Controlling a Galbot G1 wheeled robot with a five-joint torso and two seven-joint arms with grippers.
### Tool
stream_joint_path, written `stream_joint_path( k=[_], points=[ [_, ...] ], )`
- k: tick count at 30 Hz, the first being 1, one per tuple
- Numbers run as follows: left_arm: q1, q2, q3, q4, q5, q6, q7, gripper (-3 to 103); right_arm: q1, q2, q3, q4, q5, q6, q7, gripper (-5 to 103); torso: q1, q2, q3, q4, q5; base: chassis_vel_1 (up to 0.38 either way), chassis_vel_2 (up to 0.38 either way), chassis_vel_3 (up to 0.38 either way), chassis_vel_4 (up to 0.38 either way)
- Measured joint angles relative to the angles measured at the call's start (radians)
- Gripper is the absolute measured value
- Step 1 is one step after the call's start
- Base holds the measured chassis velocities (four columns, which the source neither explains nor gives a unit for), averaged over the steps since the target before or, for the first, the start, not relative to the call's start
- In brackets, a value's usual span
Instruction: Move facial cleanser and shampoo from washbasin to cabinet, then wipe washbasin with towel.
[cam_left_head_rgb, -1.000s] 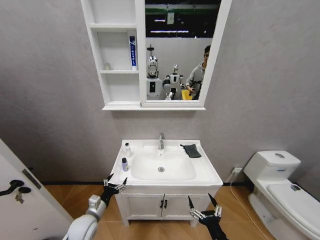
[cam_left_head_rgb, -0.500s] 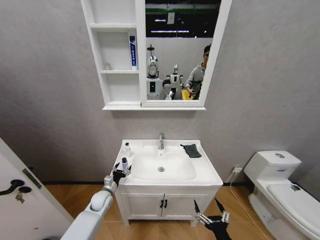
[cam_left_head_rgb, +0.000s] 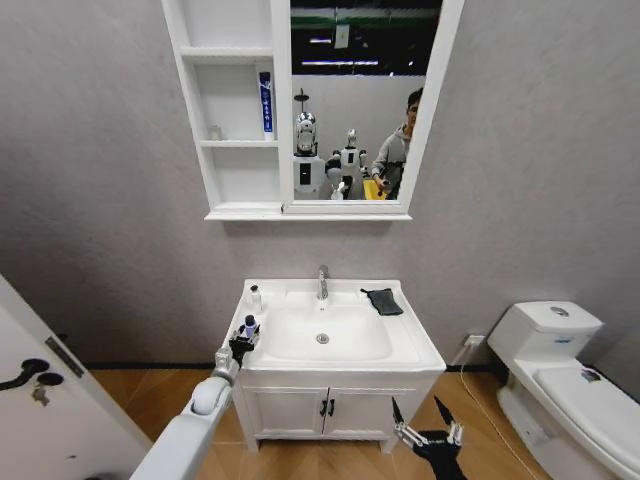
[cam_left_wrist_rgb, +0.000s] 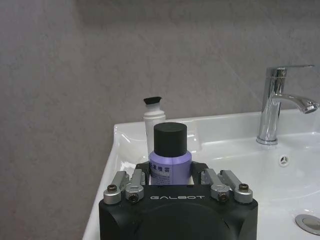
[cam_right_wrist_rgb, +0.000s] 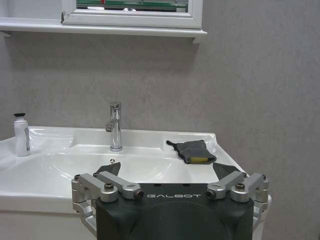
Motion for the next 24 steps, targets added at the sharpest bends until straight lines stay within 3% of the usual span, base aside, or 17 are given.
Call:
stream_joint_path(
  k=[6,8,9,11,12,13,14,16,17,18,19,21,22,23,24],
  points=[
    [0.047,0.092,-0.035,-0.141,-0.072,0.045,-0.022,43,0.02,0.016,-0.016,-0.001,-0.002,0.001,-0.001,100,0.0,0.0,0.0,0.0003,-0.0001,0.0,0.0,0.0,0.0],
    [0.047,0.183,-0.051,-0.284,-0.146,0.118,-0.06,43,0.031,0.018,-0.024,-0.005,-0.004,0.002,-0.001,100,0.0,0.0,0.0,0.0003,-0.0003,0.0,0.0,0.0,0.0],
    [0.047,0.183,-0.051,-0.284,-0.146,0.118,-0.06,43,0.031,0.018,-0.024,-0.005,-0.004,0.002,-0.001,100,0.0,0.0,0.0,0.0003,-0.0003,0.0,0.0,0.0,0.0],
    [-0.013,0.332,-0.071,-0.438,-0.27,0.22,-0.137,43,0.048,0.018,-0.032,-0.013,-0.007,0.004,-0.002,100,0.0,0.0,0.0,0.0,0.0004,0.0,0.0,0.0,0.0],
    [-0.013,0.332,-0.071,-0.438,-0.27,0.22,-0.137,43,0.048,0.018,-0.032,-0.013,-0.007,0.004,-0.002,100,0.0,0.0,0.0,0.0,0.0004,0.0,0.0,0.0,0.0],
    [-0.073,0.413,-0.074,-0.485,-0.356,0.271,-0.174,43,0.058,0.018,-0.035,-0.017,-0.007,0.005,-0.002,100,0.0,0.0,0.0,0.0001,0.0005,0.0,0.0,0.0,0.0],
    [-0.073,0.413,-0.074,-0.485,-0.356,0.271,-0.174,43,0.058,0.018,-0.035,-0.017,-0.007,0.005,-0.002,100,0.0,0.0,0.0,0.0001,0.0005,0.0,0.0,0.0,0.0],
    [-0.211,0.508,-0.042,-0.511,-0.497,0.341,-0.234,43,0.069,0.019,-0.041,-0.021,-0.007,0.006,-0.003,100,0.0,0.0,0.0,0.0004,0.0001,0.0,0.0,0.0,0.0],
    [-0.211,0.508,-0.042,-0.511,-0.497,0.341,-0.234,43,0.069,0.019,-0.041,-0.021,-0.007,0.006,-0.003,100,0.0,0.0,0.0,0.0004,0.0001,0.0,0.0,0.0,0.0],
    [-0.369,0.553,0.022,-0.501,-0.618,0.403,-0.28,43,0.077,0.019,-0.045,-0.022,-0.007,0.007,-0.003,100,0.0,0.0,0.0,0.0001,0.0002,0.0,0.0,0.0,0.0],
    [-0.369,0.553,0.022,-0.501,-0.618,0.403,-0.28,43,0.077,0.019,-0.045,-0.022,-0.007,0.007,-0.003,100,0.0,0.0,0.0,0.0001,0.0002,0.0,0.0,0.0,0.0],
    [-0.636,0.563,0.15,-0.423,-0.742,0.485,-0.322,43,0.094,0.016,-0.045,-0.024,0.002,0.006,-0.003,100,0.0,0.0,0.0,-0.0005,-0.0003,0.0,0.0,0.0,0.0],
    [-0.636,0.563,0.15,-0.423,-0.742,0.485,-0.322,43,0.094,0.016,-0.045,-0.024,0.002,0.006,-0.003,100,0.0,0.0,0.0,-0.0005,-0.0003,0.0,0.0,0.0,0.0],
    [-0.8,0.542,0.241,-0.339,-0.781,0.542,-0.343,43,0.108,0.011,-0.041,-0.025,0.011,0.003,-0.003,100,0.0,0.0,0.0,-0.0003,0.0008,0.0,0.0,0.0,0.0],
    [-0.856,0.528,0.273,-0.301,-0.796,0.563,-0.352,43,0.112,0.009,-0.039,-0.025,0.015,0.002,-0.002,100,0.0,0.0,0.0,0.0,0.0004,0.0,0.0,0.0,0.0]
  ],
)
